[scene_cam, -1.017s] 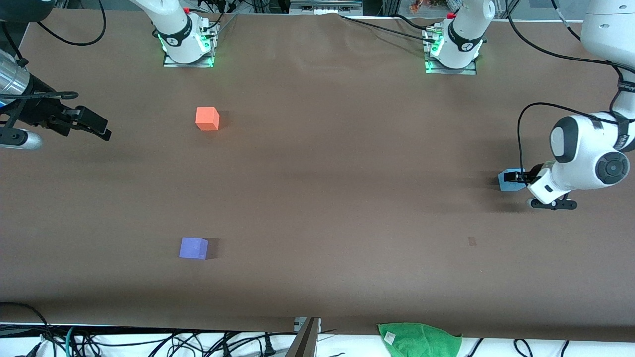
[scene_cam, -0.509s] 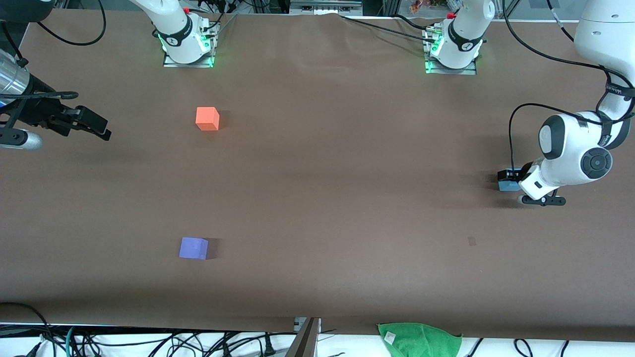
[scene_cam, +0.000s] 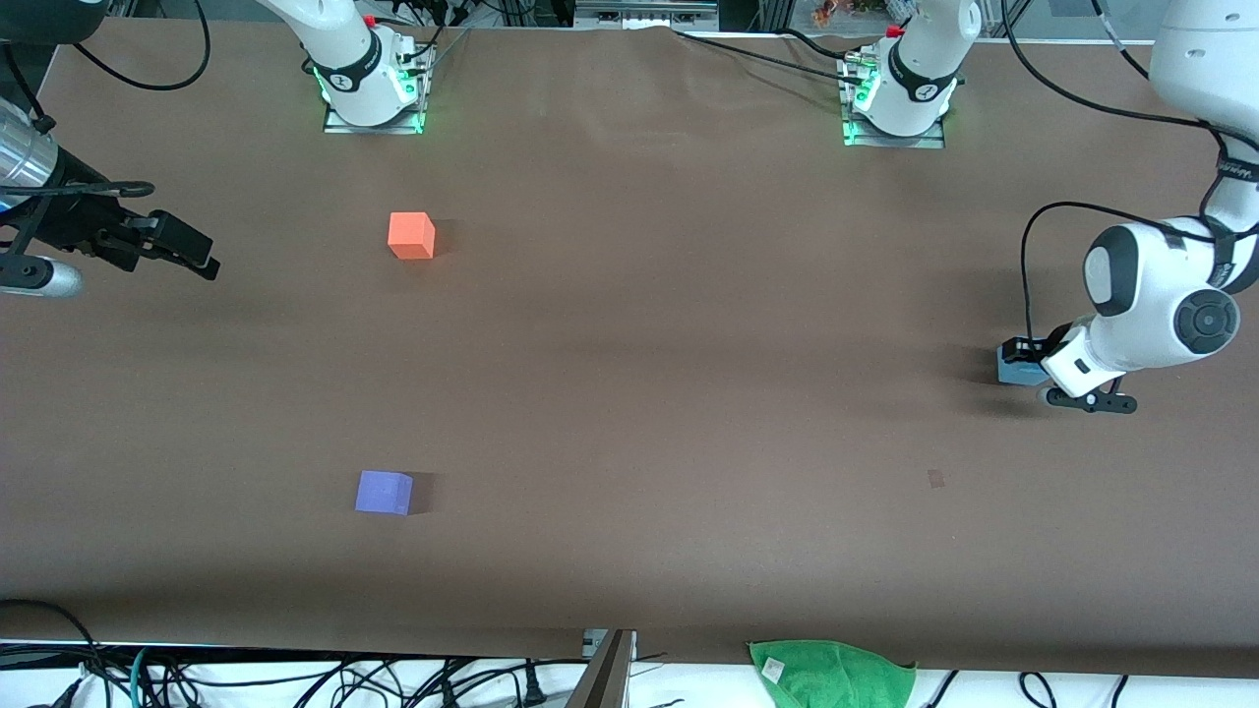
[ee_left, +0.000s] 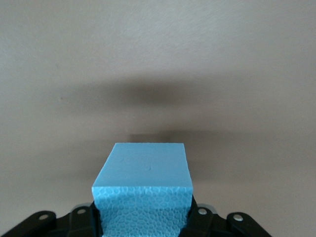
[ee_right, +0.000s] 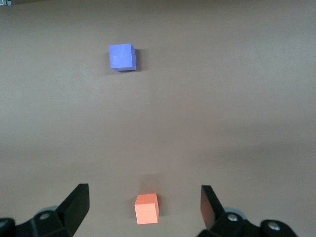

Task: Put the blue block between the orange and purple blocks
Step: 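Lift the light blue cube with the left gripper toward the table middle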

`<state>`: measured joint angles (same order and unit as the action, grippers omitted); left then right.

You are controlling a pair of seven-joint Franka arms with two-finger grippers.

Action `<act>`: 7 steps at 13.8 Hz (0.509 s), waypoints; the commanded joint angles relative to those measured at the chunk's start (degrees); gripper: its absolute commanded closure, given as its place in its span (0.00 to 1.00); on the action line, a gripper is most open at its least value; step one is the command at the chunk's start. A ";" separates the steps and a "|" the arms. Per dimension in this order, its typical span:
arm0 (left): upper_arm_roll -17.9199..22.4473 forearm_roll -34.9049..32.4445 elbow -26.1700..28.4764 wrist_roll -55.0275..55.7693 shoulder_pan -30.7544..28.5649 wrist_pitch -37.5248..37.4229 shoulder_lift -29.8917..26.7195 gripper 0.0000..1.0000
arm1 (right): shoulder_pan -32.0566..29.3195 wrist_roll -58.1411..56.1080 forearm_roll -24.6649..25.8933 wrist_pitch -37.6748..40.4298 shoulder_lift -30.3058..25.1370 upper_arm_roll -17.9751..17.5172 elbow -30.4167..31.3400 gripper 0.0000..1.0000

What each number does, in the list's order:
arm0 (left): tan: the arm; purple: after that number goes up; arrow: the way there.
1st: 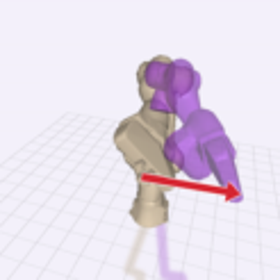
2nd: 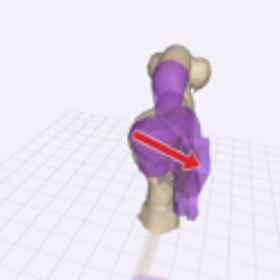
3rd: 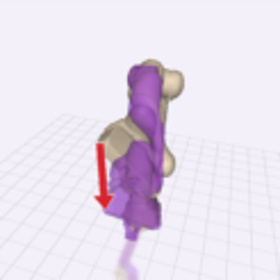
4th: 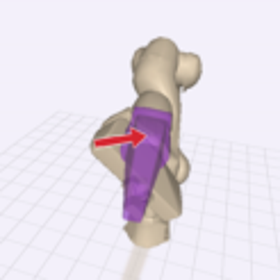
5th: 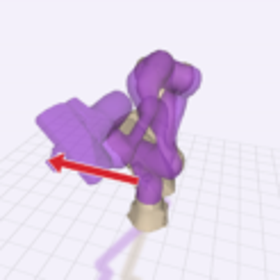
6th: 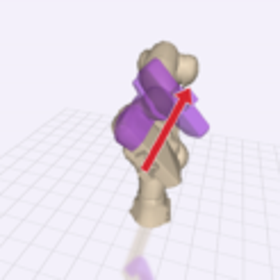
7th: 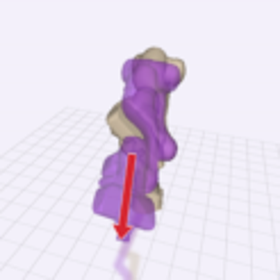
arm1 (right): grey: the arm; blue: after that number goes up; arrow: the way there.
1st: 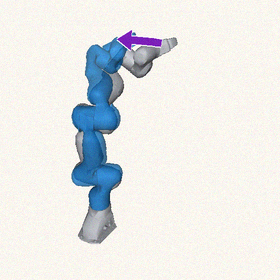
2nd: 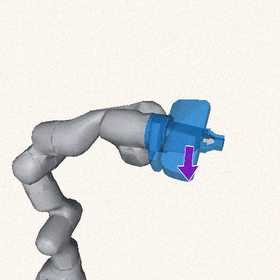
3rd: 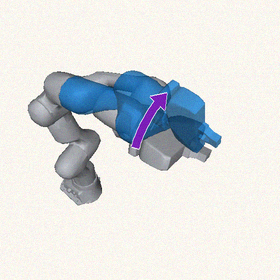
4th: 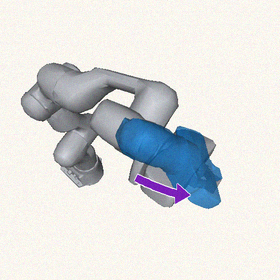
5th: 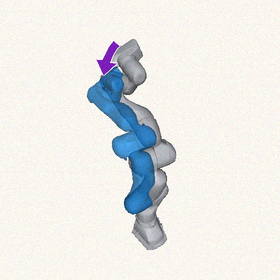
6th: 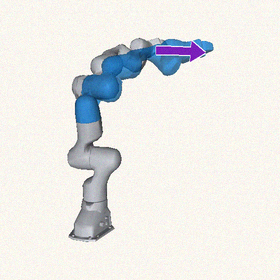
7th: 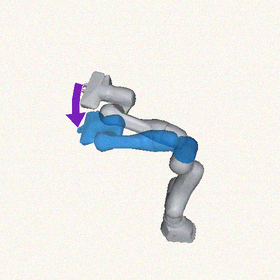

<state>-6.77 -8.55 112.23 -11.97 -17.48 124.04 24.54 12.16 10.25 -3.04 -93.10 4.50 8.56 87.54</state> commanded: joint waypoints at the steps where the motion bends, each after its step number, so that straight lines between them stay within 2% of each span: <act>1: -4.73 -0.33 -7.78 -0.60 -0.01 -14.38 -2.04 0.80 | -0.12 -0.67 -0.30 0.20 0.24 -0.30 -1.14 0.01; 3: -9.29 1.15 -12.80 1.49 0.25 -21.79 -2.13 0.80 | -0.21 -0.67 -0.38 0.12 0.24 -0.30 -1.14 0.01; 5: -13.60 5.45 -16.76 6.58 0.25 -28.81 -2.13 0.80 | 0.05 -0.67 -0.38 -0.32 0.24 -0.38 -1.14 0.01; 7: -19.65 6.09 -18.62 13.51 0.43 -31.40 -2.13 0.80 | 0.23 -0.67 -0.38 -0.33 0.24 -0.39 -1.14 0.01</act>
<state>-22.01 -3.45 96.33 -3.90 -17.07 95.76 21.72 12.31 10.25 -3.05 -93.61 4.50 8.32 87.53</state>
